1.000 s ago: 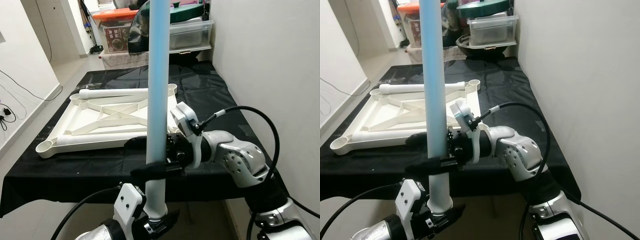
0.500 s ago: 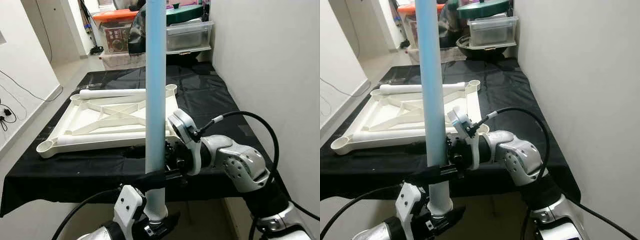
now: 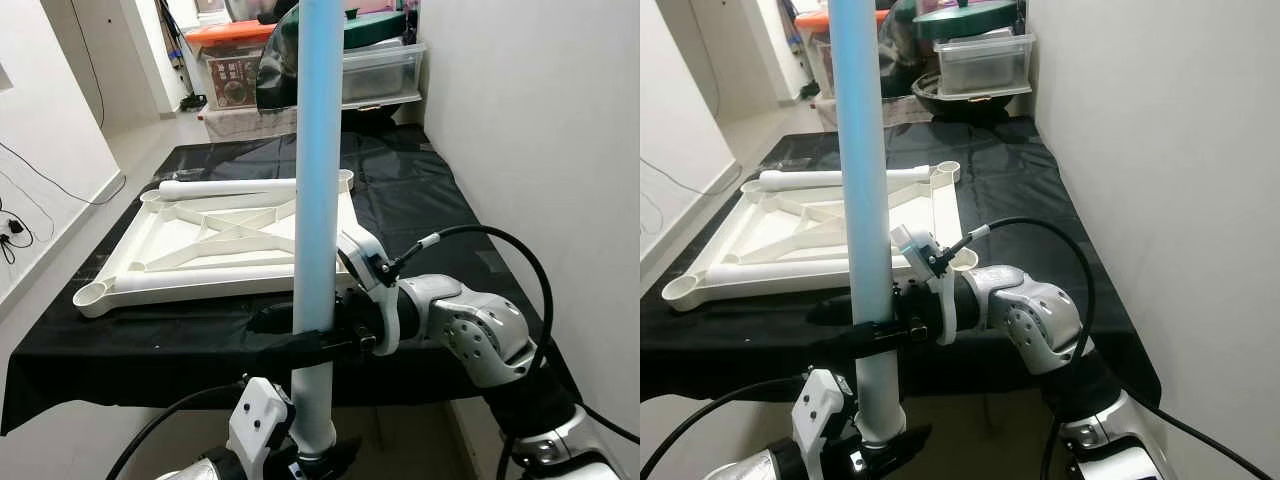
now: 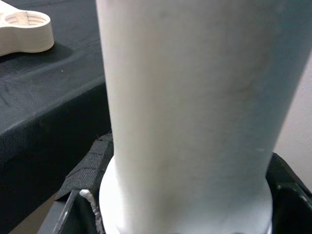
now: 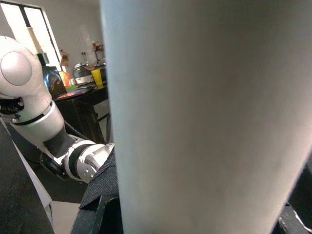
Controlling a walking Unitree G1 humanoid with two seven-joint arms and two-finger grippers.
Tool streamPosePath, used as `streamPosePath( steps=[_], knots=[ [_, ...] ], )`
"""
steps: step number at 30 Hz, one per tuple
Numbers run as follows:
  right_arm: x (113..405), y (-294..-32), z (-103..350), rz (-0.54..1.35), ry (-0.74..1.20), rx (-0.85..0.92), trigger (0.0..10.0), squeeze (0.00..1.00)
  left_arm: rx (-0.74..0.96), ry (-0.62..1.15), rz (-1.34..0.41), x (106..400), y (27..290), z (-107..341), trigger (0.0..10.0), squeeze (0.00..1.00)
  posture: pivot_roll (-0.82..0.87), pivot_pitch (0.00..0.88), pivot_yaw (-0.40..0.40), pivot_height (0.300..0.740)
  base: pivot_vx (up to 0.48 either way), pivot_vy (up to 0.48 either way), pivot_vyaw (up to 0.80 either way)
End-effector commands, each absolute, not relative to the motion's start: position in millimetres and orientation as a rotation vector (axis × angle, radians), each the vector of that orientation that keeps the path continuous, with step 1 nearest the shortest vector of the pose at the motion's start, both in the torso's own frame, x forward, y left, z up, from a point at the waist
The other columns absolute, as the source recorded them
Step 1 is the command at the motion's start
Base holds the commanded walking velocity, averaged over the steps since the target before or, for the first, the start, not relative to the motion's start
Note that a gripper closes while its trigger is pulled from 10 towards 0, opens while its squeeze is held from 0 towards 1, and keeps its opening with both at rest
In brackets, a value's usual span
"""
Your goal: Building children table
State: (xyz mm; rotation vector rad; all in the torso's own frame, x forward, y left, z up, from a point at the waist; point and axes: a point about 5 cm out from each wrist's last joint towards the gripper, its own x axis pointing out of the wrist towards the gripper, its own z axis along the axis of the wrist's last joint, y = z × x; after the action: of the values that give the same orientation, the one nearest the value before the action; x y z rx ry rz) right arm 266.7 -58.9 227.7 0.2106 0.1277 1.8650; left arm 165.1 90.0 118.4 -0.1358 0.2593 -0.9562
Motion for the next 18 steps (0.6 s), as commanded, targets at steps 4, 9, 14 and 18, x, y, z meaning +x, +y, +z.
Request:
streamPosePath(
  steps=[4,9,14,18],
  knots=[
    [261.7,-54.9,231.4,1.894,0.108,0.172,0.0,0.00,-0.140,0.256,-0.947,167.2,92.0,120.8,10.0,0.00,-0.01,0.000,0.076,0.740,0.000,0.000,0.00],
    [262.7,-56.1,232.0,1.884,0.108,0.174,0.0,0.00,-0.149,0.285,-0.923,168.6,92.9,118.1,10.0,0.00,-0.02,0.000,0.082,0.740,0.000,0.000,0.00],
    [263.4,-56.4,232.3,1.872,0.104,0.177,0.0,0.00,-0.161,0.300,-0.918,168.9,93.7,116.1,10.0,1.00,-0.03,0.000,0.094,0.740,0.000,0.000,0.00],
    [264.5,-56.8,232.8,1.867,0.100,0.174,0.0,0.00,-0.163,0.290,-0.920,170.0,94.6,117.4,10.0,1.00,-0.03,0.000,0.098,0.740,0.000,0.000,0.00]
  ],
)
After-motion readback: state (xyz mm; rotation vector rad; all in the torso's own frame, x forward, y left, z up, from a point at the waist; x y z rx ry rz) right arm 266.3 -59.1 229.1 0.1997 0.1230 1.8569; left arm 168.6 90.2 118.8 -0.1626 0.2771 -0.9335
